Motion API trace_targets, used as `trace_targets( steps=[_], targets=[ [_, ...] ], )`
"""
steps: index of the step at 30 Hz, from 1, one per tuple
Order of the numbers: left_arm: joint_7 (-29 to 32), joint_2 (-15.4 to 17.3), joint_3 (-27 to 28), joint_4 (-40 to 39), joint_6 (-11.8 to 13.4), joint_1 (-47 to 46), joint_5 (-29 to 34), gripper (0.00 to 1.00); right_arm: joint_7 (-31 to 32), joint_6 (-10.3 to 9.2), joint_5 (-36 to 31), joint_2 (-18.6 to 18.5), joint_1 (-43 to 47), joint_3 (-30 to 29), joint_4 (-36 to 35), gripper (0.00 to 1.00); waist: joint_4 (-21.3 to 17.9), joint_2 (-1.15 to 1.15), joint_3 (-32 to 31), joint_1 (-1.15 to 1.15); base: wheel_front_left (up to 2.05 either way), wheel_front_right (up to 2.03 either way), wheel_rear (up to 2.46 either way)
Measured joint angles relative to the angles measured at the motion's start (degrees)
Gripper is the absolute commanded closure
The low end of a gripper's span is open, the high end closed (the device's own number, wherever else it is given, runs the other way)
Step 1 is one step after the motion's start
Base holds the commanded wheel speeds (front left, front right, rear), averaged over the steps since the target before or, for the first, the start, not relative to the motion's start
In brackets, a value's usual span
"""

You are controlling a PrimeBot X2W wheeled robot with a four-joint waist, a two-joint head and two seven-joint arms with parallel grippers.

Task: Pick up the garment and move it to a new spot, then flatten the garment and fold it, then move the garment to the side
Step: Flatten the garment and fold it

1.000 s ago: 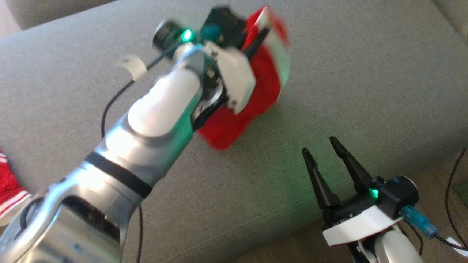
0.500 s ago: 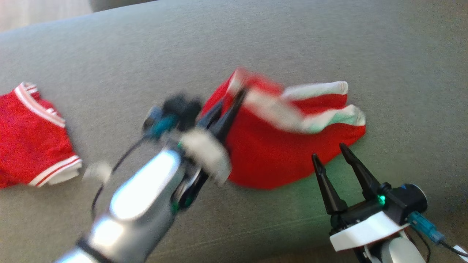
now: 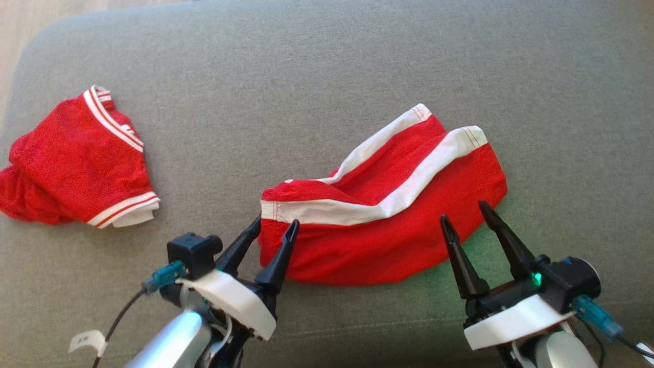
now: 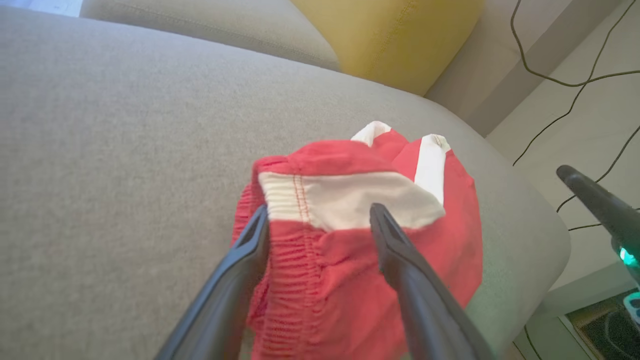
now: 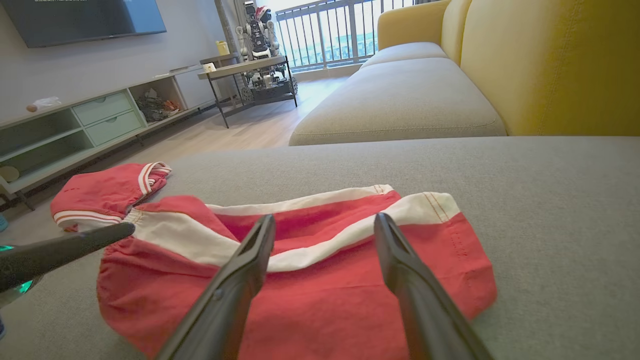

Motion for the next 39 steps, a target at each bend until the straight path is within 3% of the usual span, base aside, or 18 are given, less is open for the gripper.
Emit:
trace_targets(
  steps=[15,16,17,18,19,20,22,31,36,39],
  targets=[
    [6.6,5.6,0.2,-6.4,1.1,-0.3,-0.5,0.02,0.0,0.0,0.1,0.0,0.0,1.0,0.1,0.0,-2.2,0.0,0.5,0.01,0.0,0.0,0.0],
    [6.7,5.8,0.2,-7.0,1.2,-0.3,-0.5,0.09,0.0,0.0,0.1,0.0,0.0,0.9,0.1,0.0,-2.3,0.0,0.5,0.01,0.0,0.0,0.0],
    [6.7,6.0,0.2,-7.3,1.2,-0.4,-0.5,0.37,0.0,0.0,0.1,0.0,0.0,0.9,0.1,0.0,-2.5,0.0,0.6,0.01,0.0,0.0,0.0],
    [6.7,6.2,0.2,-7.6,1.3,-0.4,-0.5,0.58,0.0,0.0,0.1,0.0,0.0,0.8,0.1,0.0,-2.6,0.0,0.5,0.01,0.0,0.0,0.0],
    [7.0,6.4,0.3,-7.8,1.6,-0.4,-0.5,0.69,0.0,0.0,0.1,0.0,0.0,0.7,0.1,0.0,-2.7,0.0,0.5,0.01,0.0,0.0,0.0],
    [7.2,6.6,0.3,-8.1,1.7,-0.4,-0.5,0.73,0.0,0.0,0.1,0.0,0.0,0.6,0.1,0.0,-2.8,0.0,0.5,0.01,0.0,0.0,0.0],
    [7.2,6.9,0.3,-8.8,1.8,-0.4,-0.5,1.0,0.0,0.0,0.2,0.0,0.0,0.3,0.1,0.0,-2.9,0.0,0.4,0.01,0.0,0.0,0.0],
    [7.6,8.0,0.5,-10.7,2.2,0.2,-1.5,1.0,0.0,0.0,3.8,0.0,-0.3,-0.8,2.4,0.0,-1.2,0.0,-0.5,0.01,0.0,0.0,0.0],
    [6.6,8.6,1.1,-10.8,3.0,2.5,-1.5,1.0,0.1,0.0,3.5,0.0,-7.4,-4.2,13.8,0.0,0.8,0.0,-0.6,0.0,0.0,0.0,0.0],
    [6.6,8.6,0.7,-10.6,3.0,3.1,-1.5,1.0,4.2,0.0,0.8,-0.1,-14.4,-6.8,20.2,0.0,2.4,0.0,-0.6,0.01,0.0,0.0,0.0]
  ],
)
